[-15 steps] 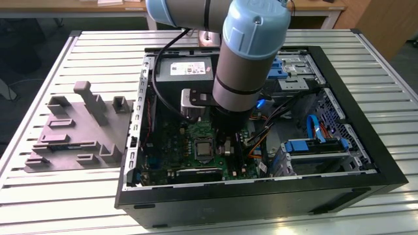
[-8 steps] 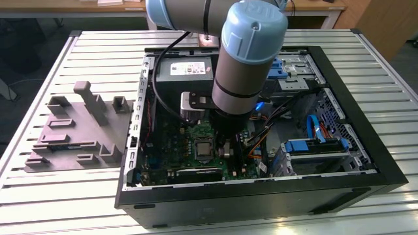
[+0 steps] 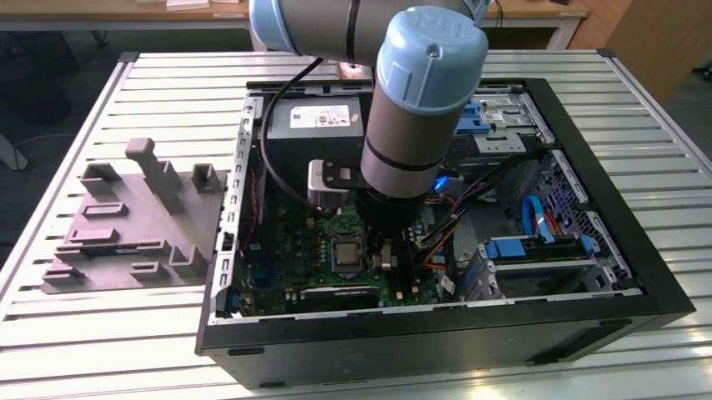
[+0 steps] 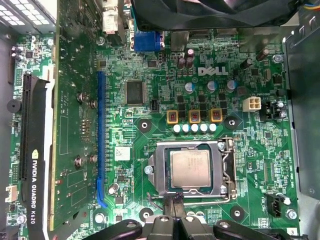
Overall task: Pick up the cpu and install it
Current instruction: 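Install the first cpu locking lever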
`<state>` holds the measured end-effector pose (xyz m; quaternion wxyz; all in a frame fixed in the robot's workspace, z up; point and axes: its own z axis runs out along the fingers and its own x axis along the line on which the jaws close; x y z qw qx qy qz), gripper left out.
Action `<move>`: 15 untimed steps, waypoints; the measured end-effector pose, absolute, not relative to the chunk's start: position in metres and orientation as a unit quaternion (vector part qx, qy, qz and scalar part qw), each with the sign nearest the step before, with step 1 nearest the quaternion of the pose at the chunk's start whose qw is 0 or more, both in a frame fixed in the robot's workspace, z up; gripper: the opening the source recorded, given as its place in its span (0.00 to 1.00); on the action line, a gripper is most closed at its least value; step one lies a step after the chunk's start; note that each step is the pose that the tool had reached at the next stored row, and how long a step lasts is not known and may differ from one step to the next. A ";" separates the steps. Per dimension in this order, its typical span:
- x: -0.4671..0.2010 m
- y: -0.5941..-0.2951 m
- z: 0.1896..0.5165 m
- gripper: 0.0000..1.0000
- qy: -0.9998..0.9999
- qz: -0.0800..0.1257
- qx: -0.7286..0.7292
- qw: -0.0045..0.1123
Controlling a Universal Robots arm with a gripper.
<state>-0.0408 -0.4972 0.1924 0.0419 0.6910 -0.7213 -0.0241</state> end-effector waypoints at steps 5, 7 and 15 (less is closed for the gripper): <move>-0.041 -0.497 0.191 0.11 -0.721 -0.024 0.691 0.042; -0.041 -0.497 0.190 0.11 -0.721 -0.024 0.691 0.042; -0.040 -0.497 0.189 0.11 -0.720 -0.024 0.692 0.042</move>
